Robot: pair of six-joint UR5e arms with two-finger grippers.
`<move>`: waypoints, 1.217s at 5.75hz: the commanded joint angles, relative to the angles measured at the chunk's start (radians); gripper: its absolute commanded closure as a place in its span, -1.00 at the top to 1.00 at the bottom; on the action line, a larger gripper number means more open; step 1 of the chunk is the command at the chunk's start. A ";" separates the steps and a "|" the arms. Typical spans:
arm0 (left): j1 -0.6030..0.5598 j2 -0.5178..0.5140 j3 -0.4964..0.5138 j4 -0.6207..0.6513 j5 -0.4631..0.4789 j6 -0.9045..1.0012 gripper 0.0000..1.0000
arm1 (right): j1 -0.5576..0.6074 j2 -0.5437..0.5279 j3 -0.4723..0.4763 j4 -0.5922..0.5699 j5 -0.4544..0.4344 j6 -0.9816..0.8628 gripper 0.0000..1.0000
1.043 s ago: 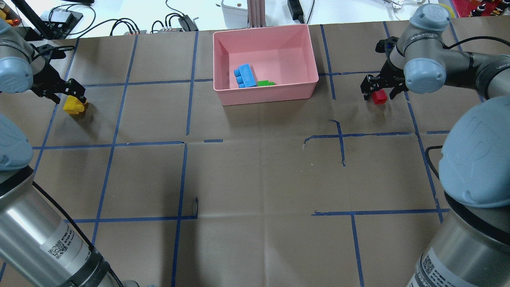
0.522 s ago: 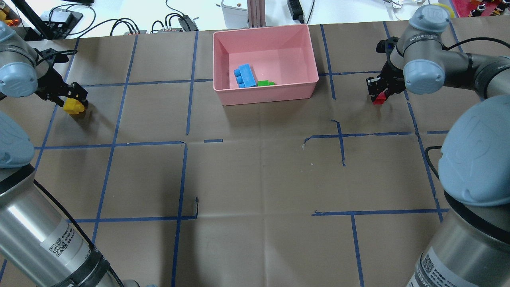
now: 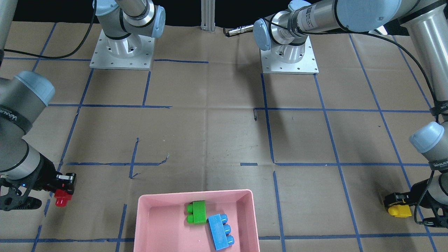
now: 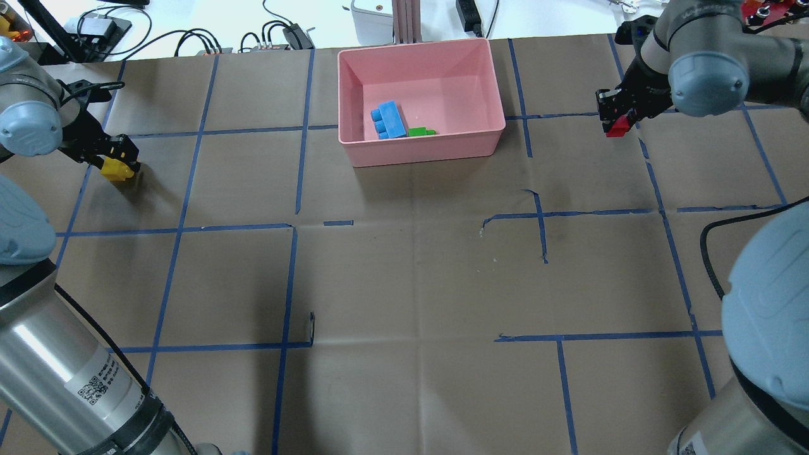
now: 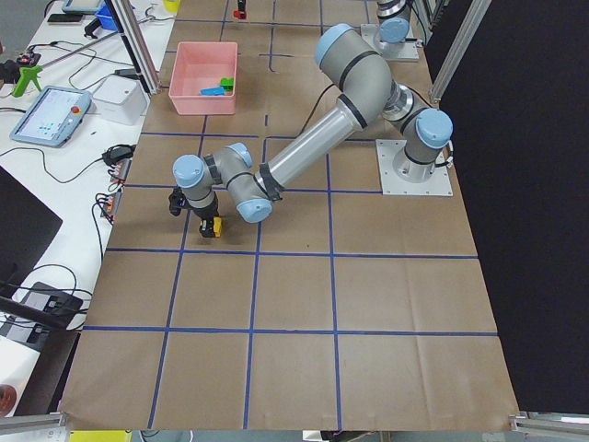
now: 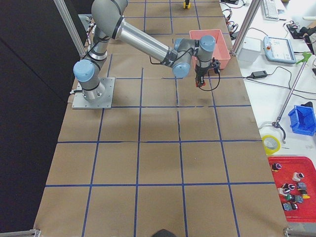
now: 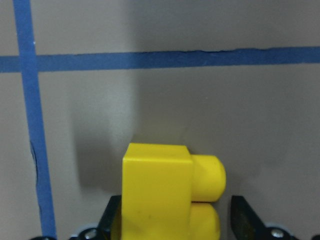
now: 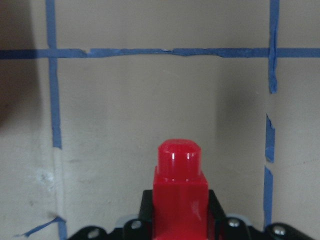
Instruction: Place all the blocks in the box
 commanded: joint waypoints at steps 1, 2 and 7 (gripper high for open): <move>0.000 0.006 0.003 -0.002 0.003 0.005 -0.59 | 0.084 -0.055 -0.084 0.080 0.181 0.142 -0.91; -0.002 0.018 0.013 -0.003 0.007 0.009 -0.90 | 0.150 -0.023 -0.153 0.063 0.343 0.245 -0.91; -0.075 0.202 0.282 -0.456 0.003 -0.034 -1.00 | 0.293 0.235 -0.321 -0.195 0.412 0.327 1.00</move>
